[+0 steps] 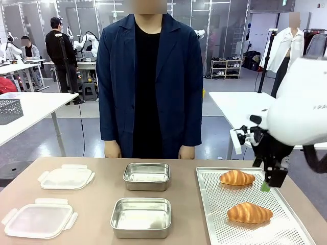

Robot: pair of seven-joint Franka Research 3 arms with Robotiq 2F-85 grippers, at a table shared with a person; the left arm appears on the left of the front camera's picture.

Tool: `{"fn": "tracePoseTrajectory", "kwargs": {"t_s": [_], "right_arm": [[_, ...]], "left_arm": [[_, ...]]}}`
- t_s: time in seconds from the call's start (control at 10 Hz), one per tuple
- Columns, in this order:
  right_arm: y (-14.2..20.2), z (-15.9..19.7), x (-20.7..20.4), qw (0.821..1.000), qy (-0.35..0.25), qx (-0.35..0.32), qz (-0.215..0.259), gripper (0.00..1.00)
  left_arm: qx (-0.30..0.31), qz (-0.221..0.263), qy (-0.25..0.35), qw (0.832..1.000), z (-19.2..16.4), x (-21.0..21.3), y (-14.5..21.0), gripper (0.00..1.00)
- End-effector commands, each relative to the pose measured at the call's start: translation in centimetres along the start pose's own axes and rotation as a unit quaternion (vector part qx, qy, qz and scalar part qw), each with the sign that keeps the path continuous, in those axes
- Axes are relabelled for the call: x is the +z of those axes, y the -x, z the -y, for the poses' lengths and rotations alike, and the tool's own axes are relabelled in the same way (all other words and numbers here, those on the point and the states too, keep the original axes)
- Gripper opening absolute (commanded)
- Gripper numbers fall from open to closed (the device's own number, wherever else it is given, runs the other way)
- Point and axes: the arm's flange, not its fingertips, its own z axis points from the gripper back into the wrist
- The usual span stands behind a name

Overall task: Place the bread into the airtight container.
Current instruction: Pick up a Butter Roll and place it into an empty Airtight Container.

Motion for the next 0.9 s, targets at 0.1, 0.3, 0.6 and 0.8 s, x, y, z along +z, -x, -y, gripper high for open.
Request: {"fn": "tracePoseTrajectory", "kwargs": {"t_s": [0.1, 0.3, 0.6, 0.8], "right_arm": [[-0.2, 1.7, -3.9, 1.000, -0.002, -0.026, 0.003, 1.00], [0.1, 1.7, -7.3, 0.999, -0.024, -0.043, 0.012, 1.00], [0.3, 1.3, -9.9, 0.998, -0.031, -0.051, 0.001, 1.00], [0.8, 1.5, -11.5, 0.998, -0.027, -0.050, -0.021, 1.00]], "left_arm": [[-0.008, 0.001, 0.004, 1.000, 0.1, 0.0, -0.2, 1.00], [-0.008, 0.001, 0.004, 1.000, 0.1, 0.0, -0.2, 1.00], [-0.008, 0.001, 0.004, 1.000, 0.1, 0.0, -0.2, 1.00], [-0.008, 0.001, 0.004, 1.000, 0.1, 0.0, -0.2, 1.00]]}}
